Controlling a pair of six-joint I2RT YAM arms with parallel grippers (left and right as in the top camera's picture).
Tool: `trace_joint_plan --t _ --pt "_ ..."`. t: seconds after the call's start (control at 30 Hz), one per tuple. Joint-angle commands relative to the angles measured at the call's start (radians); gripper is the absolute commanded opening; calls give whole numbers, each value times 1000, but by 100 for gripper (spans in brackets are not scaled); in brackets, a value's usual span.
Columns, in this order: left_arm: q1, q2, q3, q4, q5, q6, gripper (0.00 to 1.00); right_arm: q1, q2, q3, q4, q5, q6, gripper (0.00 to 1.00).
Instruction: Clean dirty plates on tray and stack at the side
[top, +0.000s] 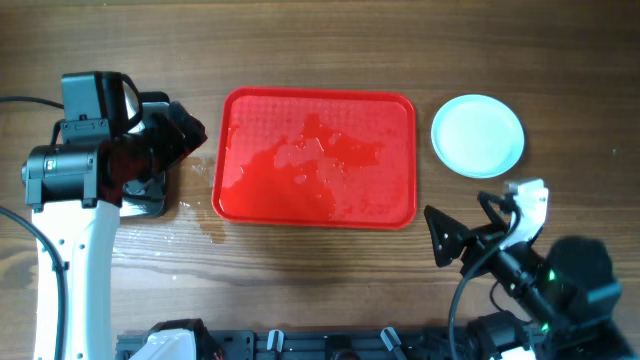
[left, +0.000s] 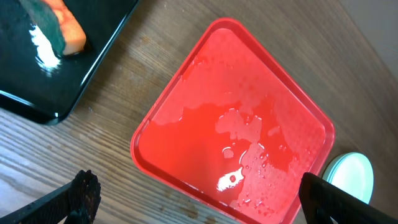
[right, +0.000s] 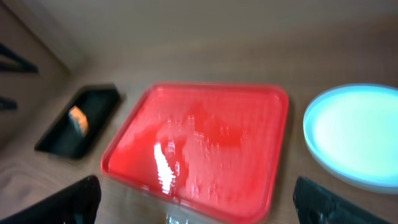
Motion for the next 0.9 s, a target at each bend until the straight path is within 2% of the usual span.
trace_joint_plan --t 0.0,0.17,0.47,0.7,0.87 --pt "-3 -3 8 0 9 5 100 -76 -161 -192 144 -109 -25 100" --pt "-3 -3 8 0 9 5 100 -179 -306 -407 330 -171 -25 100" --pt "-3 -3 8 0 9 5 100 -242 -410 -681 668 -208 -8 100" --pt "-3 -3 8 0 9 5 100 -242 -409 -773 785 -141 -77 100" --pt "-3 -3 8 0 9 5 100 -242 -409 -771 778 -110 -244 100"
